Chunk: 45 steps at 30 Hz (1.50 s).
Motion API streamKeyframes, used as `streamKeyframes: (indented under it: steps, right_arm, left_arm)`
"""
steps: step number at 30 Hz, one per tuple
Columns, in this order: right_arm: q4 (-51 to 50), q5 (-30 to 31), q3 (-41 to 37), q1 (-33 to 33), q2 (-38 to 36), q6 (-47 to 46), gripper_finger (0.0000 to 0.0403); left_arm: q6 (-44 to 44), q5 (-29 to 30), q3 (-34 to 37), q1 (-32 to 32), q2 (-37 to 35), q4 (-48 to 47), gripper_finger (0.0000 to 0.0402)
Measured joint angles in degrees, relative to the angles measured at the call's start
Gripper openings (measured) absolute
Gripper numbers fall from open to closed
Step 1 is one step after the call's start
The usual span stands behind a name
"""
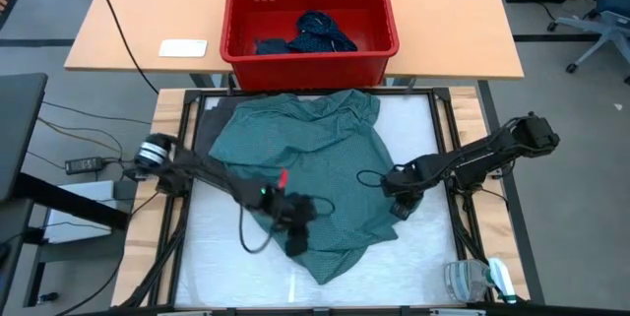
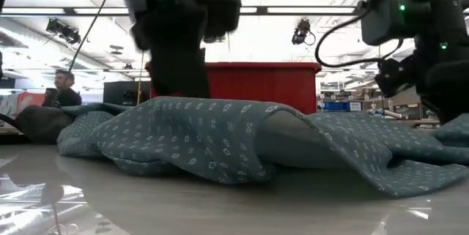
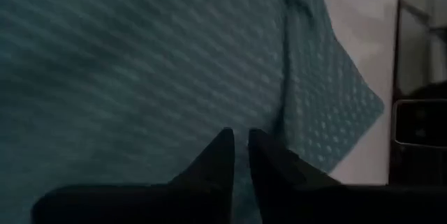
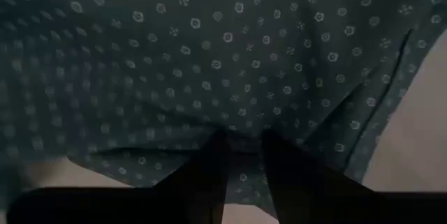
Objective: Fold laundry
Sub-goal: Fold the dark green polo
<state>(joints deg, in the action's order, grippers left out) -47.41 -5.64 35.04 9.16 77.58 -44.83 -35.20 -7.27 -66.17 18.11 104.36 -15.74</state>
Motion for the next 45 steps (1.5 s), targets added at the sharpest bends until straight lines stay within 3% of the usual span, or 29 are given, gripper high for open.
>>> streamKeyframes:
  steps: [8, 12, 16, 20, 25, 31, 38, 42, 45]
  right_arm:
    - [-15.3, 1.9, -1.0, -4.2, -0.2, 9.5, 0.0082]
    - [-19.2, -4.5, 0.4, -4.5, -1.6, 13.3, 0.0078]
    - [-19.7, -7.1, 2.4, -3.4, -4.4, 13.8, 0.0076]
    - [-19.6, -4.4, 5.3, -3.2, -7.5, 12.7, 0.0076]
    - [-16.9, 1.2, 8.1, -3.4, -10.6, 6.1, 0.0076]
    - [8.9, 1.8, 6.8, 0.4, -10.1, -4.8, 0.0075]
    - [43.8, 5.5, 6.0, 6.6, 3.5, -10.1, 0.0075]
    - [47.0, 3.5, 5.9, 9.0, 12.9, -11.1, 0.0075]
    - [44.4, -4.4, 5.9, 11.5, 17.3, -11.5, 0.0069]
  left_arm:
    - [-9.8, -16.3, 0.0, 5.6, 3.7, 0.0, 0.001]
    - [-12.1, -21.7, -0.2, 8.2, 2.8, 2.0, 0.0003]
    - [-14.5, -23.0, -2.3, 8.8, 2.7, 2.4, 0.0003]
    - [-15.4, -22.9, -4.9, 8.2, 2.7, 1.1, 0.0003]
    - [-10.9, -19.0, -9.9, 5.7, 1.8, -8.4, 0.0003]
    - [-2.4, -8.0, -16.8, 0.0, -3.5, -25.9, 0.0003]
    - [1.0, 11.4, -22.5, -6.9, -10.1, -44.6, 0.0003]
    - [-1.4, 14.1, -22.6, -11.1, -12.4, -51.5, 0.0002]
    - [-3.0, 14.2, -22.5, -13.1, -13.4, -58.4, 0.0002]
